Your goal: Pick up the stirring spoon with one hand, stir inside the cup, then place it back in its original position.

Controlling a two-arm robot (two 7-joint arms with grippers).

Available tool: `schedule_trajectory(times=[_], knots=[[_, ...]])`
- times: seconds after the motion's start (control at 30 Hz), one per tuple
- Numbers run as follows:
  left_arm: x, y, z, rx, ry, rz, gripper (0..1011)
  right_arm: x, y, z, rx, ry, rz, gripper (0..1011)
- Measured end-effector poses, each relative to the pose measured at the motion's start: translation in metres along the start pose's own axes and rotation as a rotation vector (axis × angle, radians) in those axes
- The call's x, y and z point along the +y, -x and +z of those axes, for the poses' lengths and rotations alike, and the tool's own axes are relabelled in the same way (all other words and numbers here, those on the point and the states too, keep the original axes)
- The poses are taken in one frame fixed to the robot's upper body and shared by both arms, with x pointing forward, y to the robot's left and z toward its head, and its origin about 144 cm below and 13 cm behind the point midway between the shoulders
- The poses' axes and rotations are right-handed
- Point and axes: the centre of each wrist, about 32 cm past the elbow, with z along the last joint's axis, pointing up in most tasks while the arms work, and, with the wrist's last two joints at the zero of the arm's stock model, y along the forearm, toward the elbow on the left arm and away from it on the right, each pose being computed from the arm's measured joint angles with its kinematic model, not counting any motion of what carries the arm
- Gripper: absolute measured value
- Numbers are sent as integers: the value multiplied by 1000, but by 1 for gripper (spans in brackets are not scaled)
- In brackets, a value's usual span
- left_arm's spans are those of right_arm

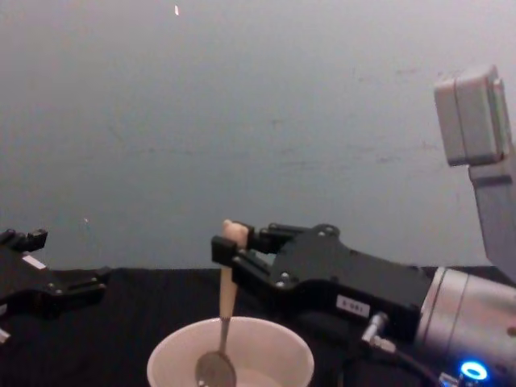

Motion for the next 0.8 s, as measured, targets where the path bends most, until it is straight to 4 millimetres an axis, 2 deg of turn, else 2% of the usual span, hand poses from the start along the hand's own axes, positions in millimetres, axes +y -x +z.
schedule_trajectory(times=[0.3, 0.8], knots=[[0, 0, 0, 0, 0, 0, 1001, -3, -9, -1, -5, 7, -39, 213], [0, 0, 0, 0, 0, 0, 1001, -8, -10, 3, -7, 6, -42, 213]])
